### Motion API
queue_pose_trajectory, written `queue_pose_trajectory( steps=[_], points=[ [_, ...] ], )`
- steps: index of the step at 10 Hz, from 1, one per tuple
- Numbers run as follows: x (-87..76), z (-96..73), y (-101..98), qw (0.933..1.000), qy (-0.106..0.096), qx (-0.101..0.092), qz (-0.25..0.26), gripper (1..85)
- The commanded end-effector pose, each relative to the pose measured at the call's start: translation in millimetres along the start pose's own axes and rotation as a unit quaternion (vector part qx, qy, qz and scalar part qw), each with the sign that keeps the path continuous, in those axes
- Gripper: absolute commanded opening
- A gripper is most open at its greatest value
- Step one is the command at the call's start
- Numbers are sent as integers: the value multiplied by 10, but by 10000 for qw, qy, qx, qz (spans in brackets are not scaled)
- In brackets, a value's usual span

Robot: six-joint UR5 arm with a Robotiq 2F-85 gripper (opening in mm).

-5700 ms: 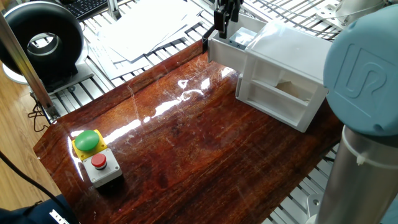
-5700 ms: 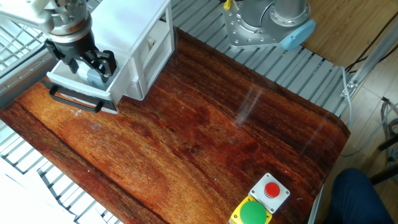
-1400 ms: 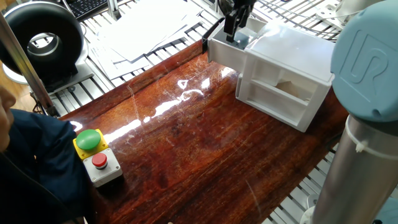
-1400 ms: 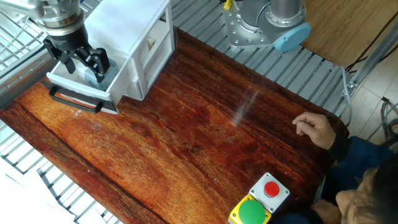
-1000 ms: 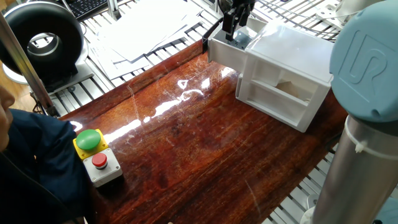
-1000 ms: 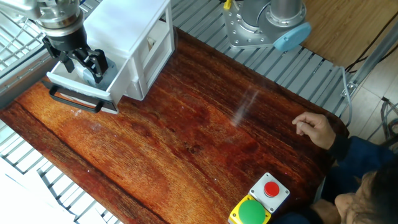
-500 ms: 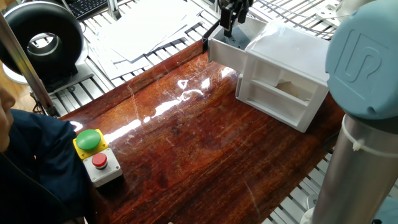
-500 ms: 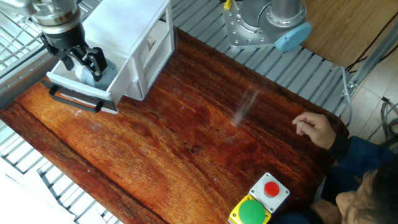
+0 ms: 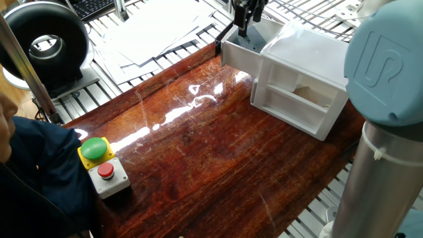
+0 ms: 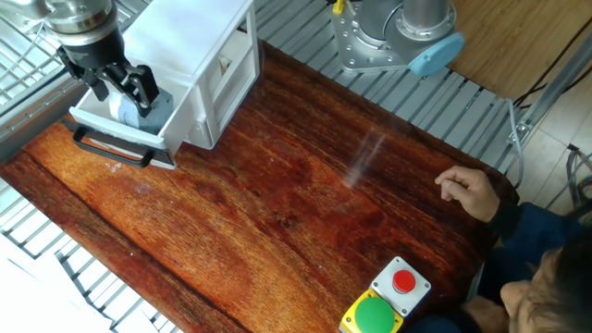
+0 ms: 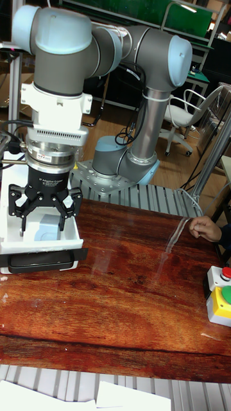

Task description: Take something out of a drawer

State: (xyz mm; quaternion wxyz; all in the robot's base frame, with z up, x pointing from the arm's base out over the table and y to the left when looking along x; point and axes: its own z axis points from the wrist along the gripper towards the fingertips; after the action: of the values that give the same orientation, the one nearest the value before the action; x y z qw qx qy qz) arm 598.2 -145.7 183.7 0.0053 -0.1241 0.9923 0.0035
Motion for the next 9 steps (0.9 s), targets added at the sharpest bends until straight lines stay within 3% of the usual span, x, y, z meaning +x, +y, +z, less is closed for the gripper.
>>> queue_pose_trajectory(
  steps=[1, 9],
  points=[
    [-7, -60, 29, 10000, 7, -34, -25, 10],
    [-56, -368, 49, 9992, 155, 300, -194, 10]
  ],
)
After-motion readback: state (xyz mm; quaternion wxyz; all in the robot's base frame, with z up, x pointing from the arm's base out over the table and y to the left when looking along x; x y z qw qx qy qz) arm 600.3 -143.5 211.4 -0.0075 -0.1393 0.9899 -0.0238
